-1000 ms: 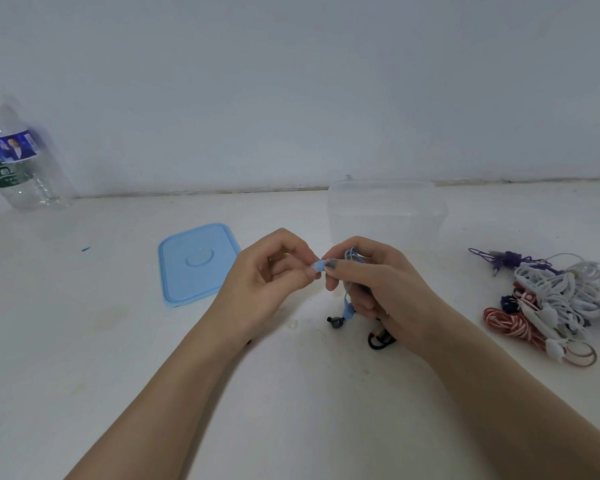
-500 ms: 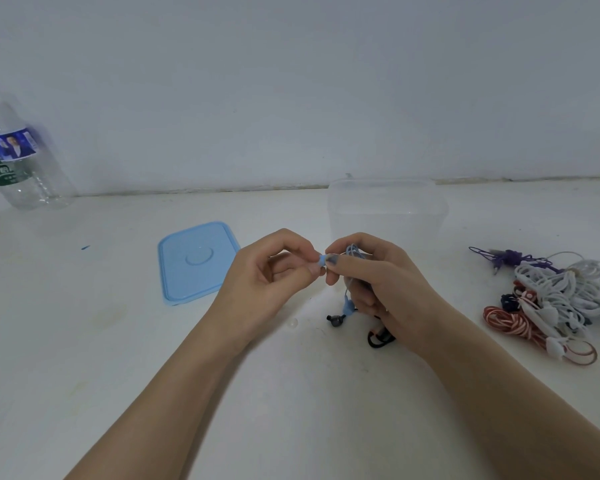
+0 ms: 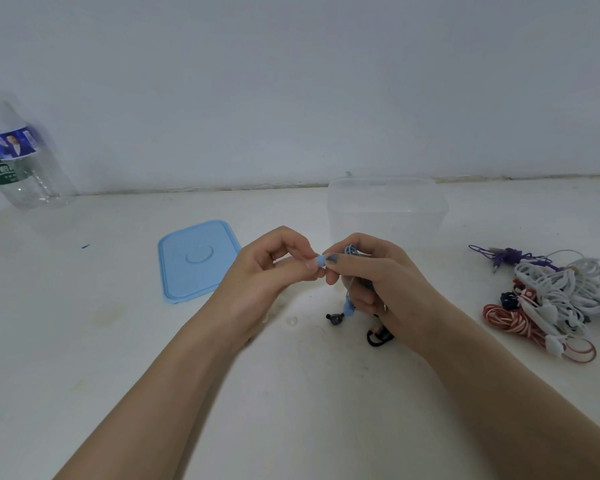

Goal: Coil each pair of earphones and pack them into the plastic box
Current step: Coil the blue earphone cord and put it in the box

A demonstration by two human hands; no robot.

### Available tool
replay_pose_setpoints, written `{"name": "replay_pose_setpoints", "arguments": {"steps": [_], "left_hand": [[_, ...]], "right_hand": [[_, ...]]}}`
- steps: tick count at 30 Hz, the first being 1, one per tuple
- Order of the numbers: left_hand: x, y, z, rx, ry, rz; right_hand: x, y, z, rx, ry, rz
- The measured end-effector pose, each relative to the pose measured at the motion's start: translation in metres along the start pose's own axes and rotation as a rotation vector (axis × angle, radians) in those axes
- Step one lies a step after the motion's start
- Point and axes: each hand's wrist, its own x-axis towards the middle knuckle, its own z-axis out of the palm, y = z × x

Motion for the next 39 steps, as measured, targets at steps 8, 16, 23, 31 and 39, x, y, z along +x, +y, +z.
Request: {"name": "replay_pose_setpoints", "arguments": {"steps": [8,16,23,31,39], "left_hand": [[0.000,0.002,0.002,-0.156,-0.041,-0.046],[-0.002,0.004,0.005,-0.026,0.027,0.091],[-0.009,-0.002,0.014,0.275,0.152,0.354],[-0.007,-0.008,0.011,0.461,0.213,0.559],[-0.008,-0.008,0.014,0.369,0.204,0.531]], "right_hand": [[0.001,-0.002,0.000,0.085,-0.018,0.059],[0.000,-0.005,0.002,0.141,-0.022,0.113],[-0.002,-0.004,0.006,0.258,-0.039,0.151],[-0.003,-0.002,0.011,0.400,-0.065,0.208],[-0.005,0.002,0.015,0.456,-0.055,0.201]]}}
